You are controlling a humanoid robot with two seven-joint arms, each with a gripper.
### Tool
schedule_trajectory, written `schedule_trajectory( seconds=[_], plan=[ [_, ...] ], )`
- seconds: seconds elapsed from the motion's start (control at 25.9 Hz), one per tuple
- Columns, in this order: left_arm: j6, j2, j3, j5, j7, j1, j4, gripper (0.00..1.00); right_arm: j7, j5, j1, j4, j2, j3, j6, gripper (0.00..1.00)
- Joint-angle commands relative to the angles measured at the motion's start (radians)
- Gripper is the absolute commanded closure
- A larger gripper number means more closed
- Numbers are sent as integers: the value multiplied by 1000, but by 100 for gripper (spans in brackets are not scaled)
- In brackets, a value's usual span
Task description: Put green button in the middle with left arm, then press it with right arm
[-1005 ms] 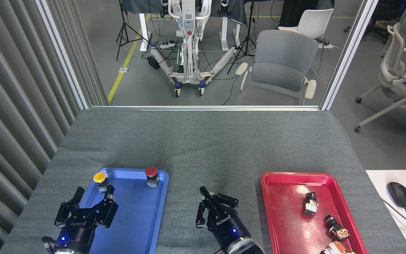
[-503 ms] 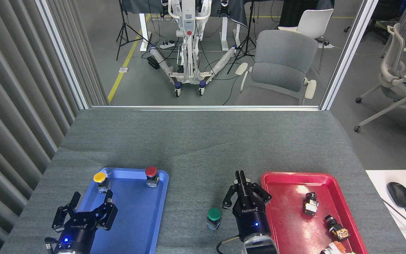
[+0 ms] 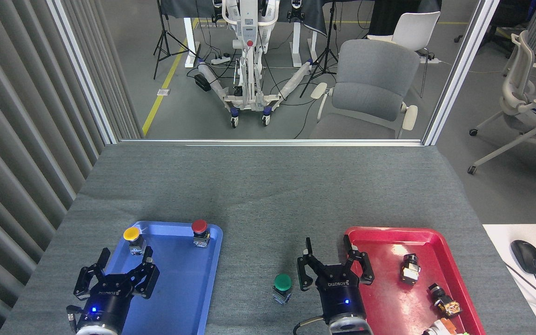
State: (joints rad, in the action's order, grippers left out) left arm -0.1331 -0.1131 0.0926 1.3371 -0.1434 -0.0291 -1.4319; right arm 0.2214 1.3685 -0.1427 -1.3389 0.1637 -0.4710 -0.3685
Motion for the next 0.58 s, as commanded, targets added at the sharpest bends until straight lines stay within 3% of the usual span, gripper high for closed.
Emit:
schedule_trajectory(
  seconds=[0.0,0.54],
  plan=[
    [-36,1,1,-4,-2,-2,1,0,1,1,3,-2,0,0,3,0],
    [-43,9,-10,-6,-2,-11,-1,0,3,1,11,-11,2,0,3,0]
  ],
)
